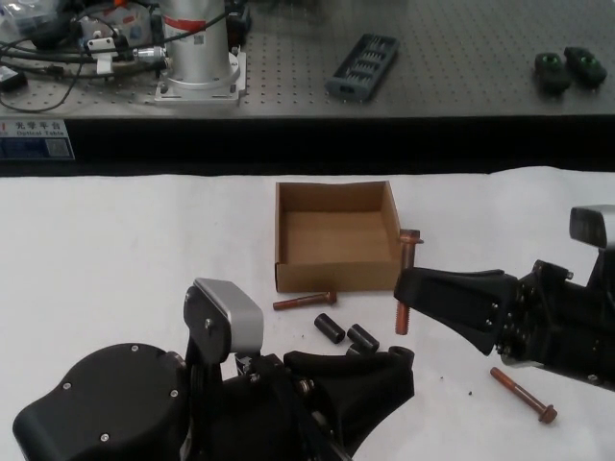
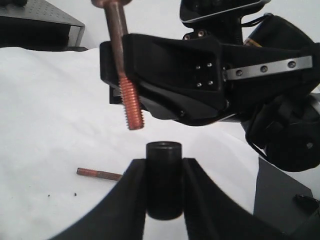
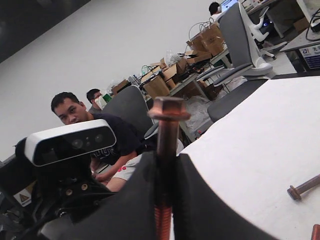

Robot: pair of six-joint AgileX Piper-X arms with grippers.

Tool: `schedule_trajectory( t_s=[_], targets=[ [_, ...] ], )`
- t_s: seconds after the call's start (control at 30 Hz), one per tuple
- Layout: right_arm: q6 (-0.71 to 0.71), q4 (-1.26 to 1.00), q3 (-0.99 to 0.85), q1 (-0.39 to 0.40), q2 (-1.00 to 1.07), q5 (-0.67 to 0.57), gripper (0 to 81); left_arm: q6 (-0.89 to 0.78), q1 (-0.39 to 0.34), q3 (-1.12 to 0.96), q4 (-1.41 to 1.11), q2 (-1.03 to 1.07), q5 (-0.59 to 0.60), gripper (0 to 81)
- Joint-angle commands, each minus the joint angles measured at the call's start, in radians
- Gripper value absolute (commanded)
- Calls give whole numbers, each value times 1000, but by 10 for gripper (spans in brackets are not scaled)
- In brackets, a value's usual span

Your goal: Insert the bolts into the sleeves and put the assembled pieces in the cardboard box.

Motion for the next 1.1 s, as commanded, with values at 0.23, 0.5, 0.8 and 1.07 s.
schedule_trajectory(
  t_s=[0.23, 0.5, 0.8, 1.07],
  targets=[
    [133, -76, -4, 2, 1, 14, 4, 9, -2, -4, 2, 0, -6, 86],
    [137, -76, -4, 6, 1, -7, 4, -18, -1, -4, 2, 0, -9, 86],
    [143, -76, -4, 8, 1, -45, 4, -36, -1, -4, -19, 0, -21, 86],
    [151, -76, -4, 8, 1, -44, 4, -59, -1, -4, -21, 0, -30, 86]
  ],
)
